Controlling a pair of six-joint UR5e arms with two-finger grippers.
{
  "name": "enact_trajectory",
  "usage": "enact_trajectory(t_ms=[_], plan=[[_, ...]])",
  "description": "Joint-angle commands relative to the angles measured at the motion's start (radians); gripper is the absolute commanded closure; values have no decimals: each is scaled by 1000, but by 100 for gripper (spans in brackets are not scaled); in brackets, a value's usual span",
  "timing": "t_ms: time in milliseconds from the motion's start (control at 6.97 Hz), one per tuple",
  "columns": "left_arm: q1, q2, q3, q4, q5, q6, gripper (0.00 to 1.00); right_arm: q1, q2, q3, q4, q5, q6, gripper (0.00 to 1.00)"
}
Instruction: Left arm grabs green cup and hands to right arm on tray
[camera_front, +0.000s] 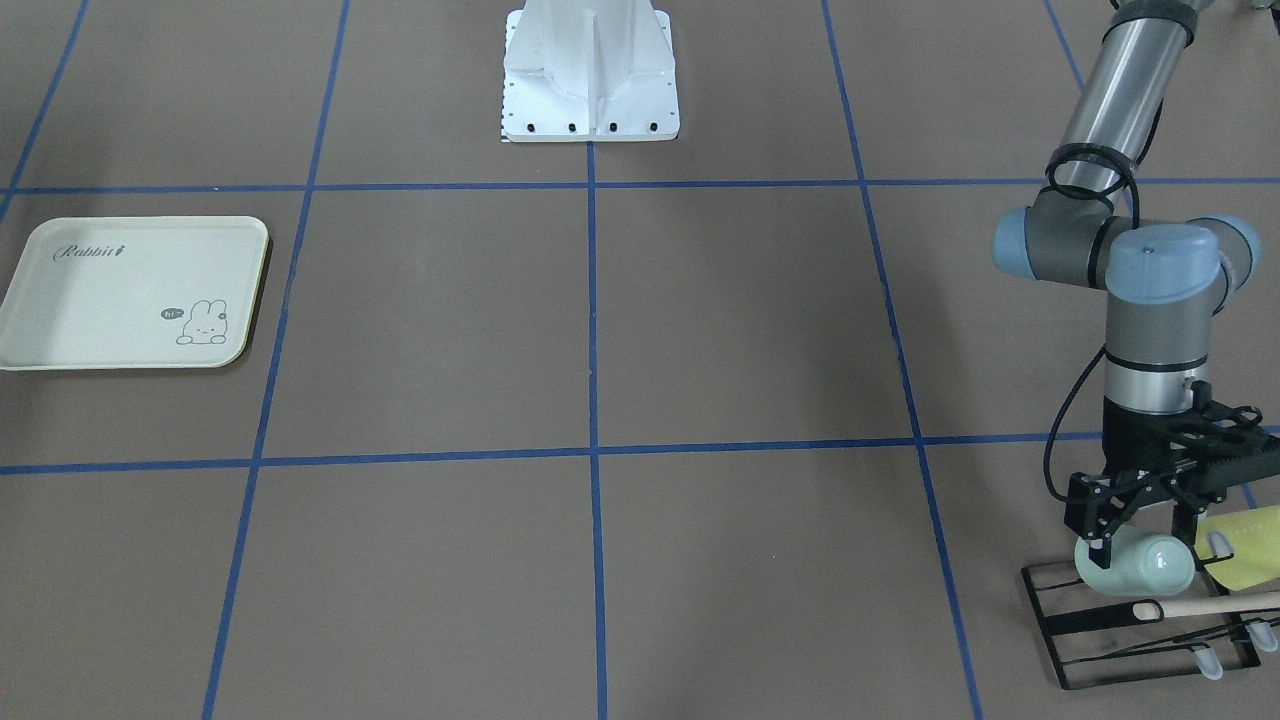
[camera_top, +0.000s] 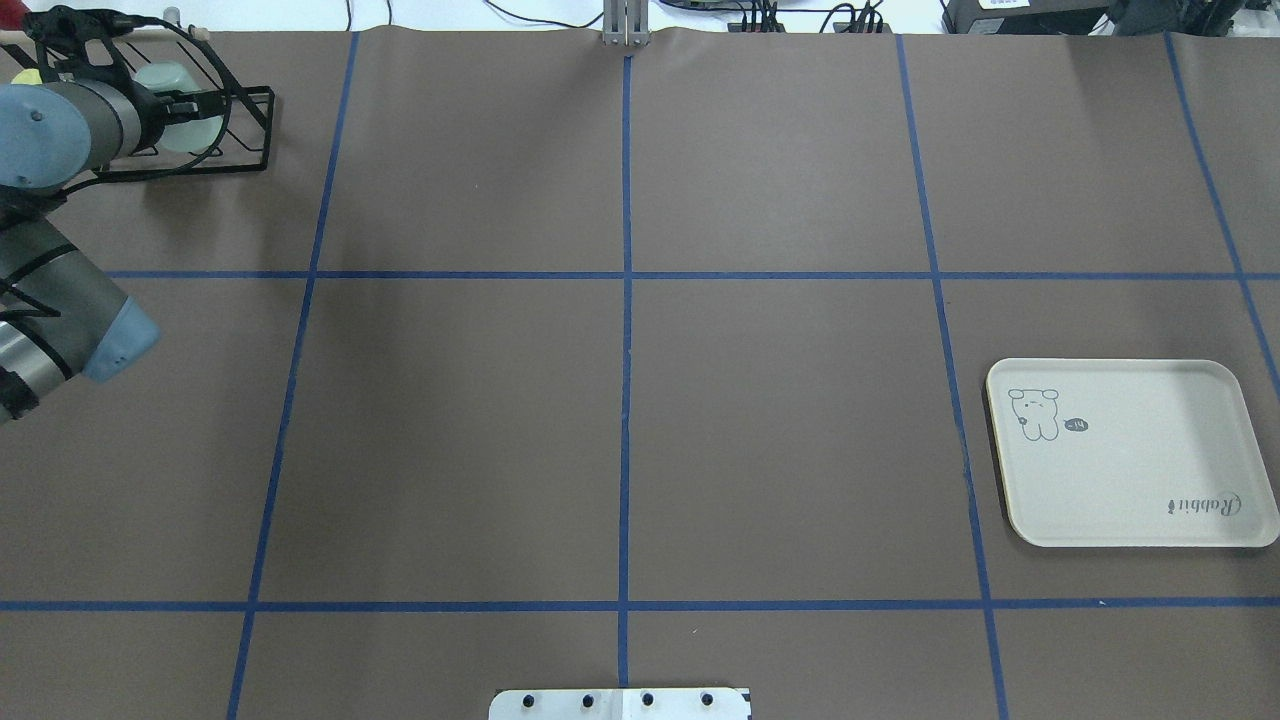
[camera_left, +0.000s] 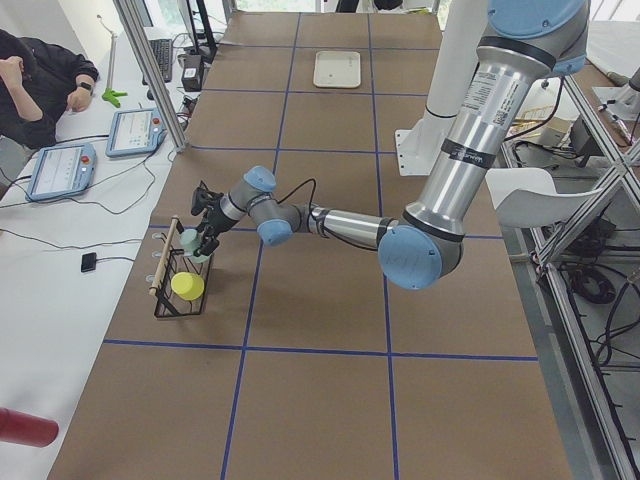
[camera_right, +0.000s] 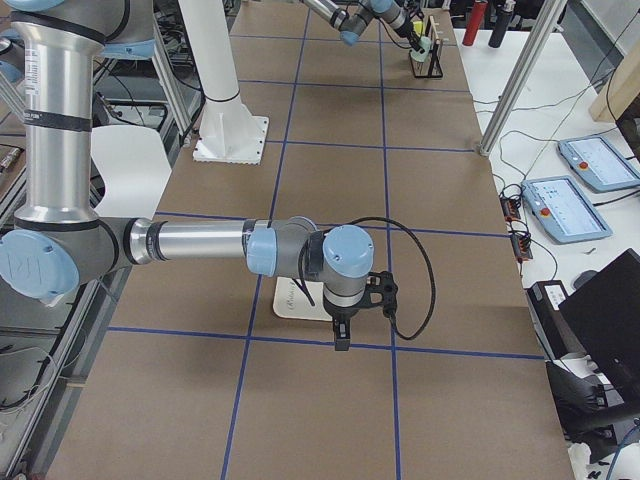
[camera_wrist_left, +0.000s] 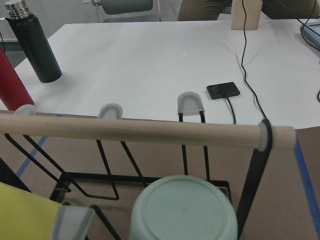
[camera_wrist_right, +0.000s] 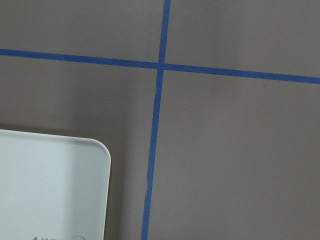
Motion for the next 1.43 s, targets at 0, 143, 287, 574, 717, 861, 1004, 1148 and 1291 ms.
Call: enact_trajectory(t_ms=[0, 143, 287, 574, 717, 861, 1004, 1148, 1291], plan=[[-5, -4, 7, -1, 1, 0, 1, 0, 0, -2, -1, 0, 1, 0], [-8, -8, 13, 0, 1, 0, 1, 0, 0, -2, -1, 0, 1, 0], [-8, -16, 14, 0, 25, 2, 1, 0, 0, -8, -1, 0, 0, 0], [-8, -37, 34, 3, 48, 2, 1, -3, 0, -15, -1, 0, 1, 0], [-9, -39, 36, 2, 48, 0, 2, -3, 0, -17, -1, 0, 0, 0], [-8, -39, 36, 2, 48, 0, 2, -3, 0, -17, -1, 0, 0, 0], [-8, -39, 36, 2, 48, 0, 2, -3, 0, -17, -1, 0, 0, 0], [-6, -39, 36, 0, 48, 0, 3, -3, 0, -17, -1, 0, 0, 0], [-6, -39, 36, 0, 48, 0, 8, -3, 0, -17, -1, 0, 0, 0]])
